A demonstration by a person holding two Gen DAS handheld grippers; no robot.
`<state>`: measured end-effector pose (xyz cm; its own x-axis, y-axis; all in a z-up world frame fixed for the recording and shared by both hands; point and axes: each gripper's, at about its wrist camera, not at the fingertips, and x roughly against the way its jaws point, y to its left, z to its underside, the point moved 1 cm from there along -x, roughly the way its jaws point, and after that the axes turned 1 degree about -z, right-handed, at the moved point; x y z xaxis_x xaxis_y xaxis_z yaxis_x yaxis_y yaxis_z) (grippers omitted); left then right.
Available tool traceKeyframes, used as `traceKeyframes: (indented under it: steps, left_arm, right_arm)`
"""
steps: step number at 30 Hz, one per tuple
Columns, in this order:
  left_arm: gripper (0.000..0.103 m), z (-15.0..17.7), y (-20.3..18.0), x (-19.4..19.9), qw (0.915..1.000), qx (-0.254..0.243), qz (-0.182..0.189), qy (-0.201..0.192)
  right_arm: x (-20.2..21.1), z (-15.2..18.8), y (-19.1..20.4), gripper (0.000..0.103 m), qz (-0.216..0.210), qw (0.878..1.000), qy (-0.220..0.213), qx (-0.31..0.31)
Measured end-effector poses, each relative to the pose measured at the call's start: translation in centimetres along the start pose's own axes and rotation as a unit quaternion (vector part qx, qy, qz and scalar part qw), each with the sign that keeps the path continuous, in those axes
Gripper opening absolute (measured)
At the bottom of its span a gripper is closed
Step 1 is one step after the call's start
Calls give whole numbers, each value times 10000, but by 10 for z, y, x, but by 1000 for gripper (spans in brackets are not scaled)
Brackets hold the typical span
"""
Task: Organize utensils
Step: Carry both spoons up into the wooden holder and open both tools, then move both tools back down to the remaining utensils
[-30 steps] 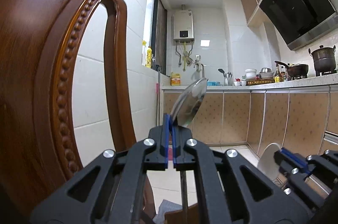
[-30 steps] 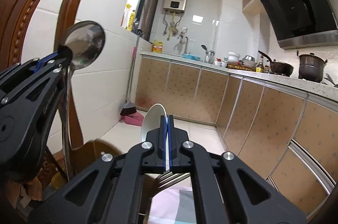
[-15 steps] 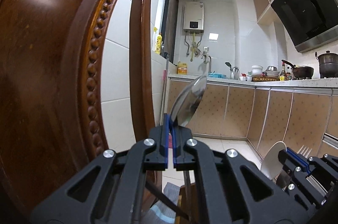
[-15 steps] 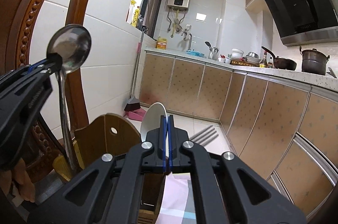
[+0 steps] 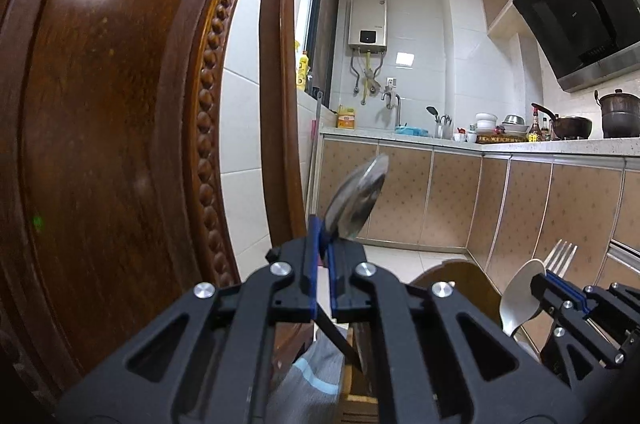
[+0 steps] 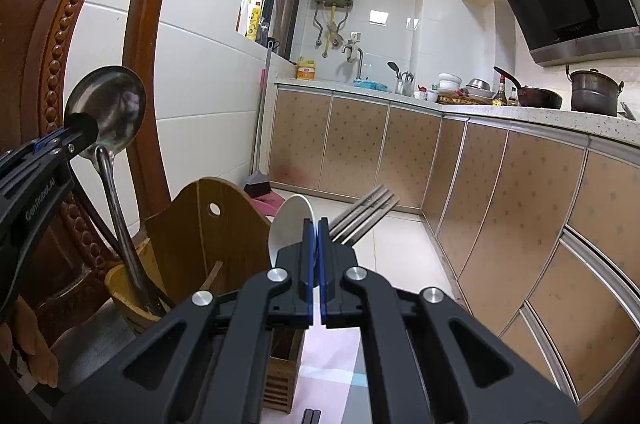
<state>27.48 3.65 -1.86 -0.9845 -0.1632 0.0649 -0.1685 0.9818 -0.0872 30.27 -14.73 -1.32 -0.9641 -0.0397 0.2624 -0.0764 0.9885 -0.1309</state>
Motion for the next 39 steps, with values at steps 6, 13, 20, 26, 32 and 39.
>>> traceKeyframes:
  steps: [6, 13, 20, 26, 32, 39]
  left_arm:
    - [7, 4, 3, 9, 10000, 49, -65, -13]
    - [23, 0, 9, 28, 10000, 29, 32, -8]
    - [43, 8, 13, 57, 9997, 47, 240, 75]
    - [48, 15, 20, 78, 9991, 26, 266, 331]
    - [51, 25, 42, 95, 9944, 164, 199, 1022]
    - [51, 67, 34, 77, 9536, -265, 597, 2939]
  right_arm:
    - [9, 3, -2, 21, -71, 9999, 62, -57]
    - [37, -1, -18, 28, -257, 9990, 189, -321]
    - [73, 8, -42, 42, -512, 9945, 481, -781]
    - [97, 26, -58, 43, -476, 9896, 711, -1158]
    - [109, 44, -78, 43, -322, 9846, 858, -1487]
    - [66, 71, -86, 43, -559, 9569, 2276, -1713]
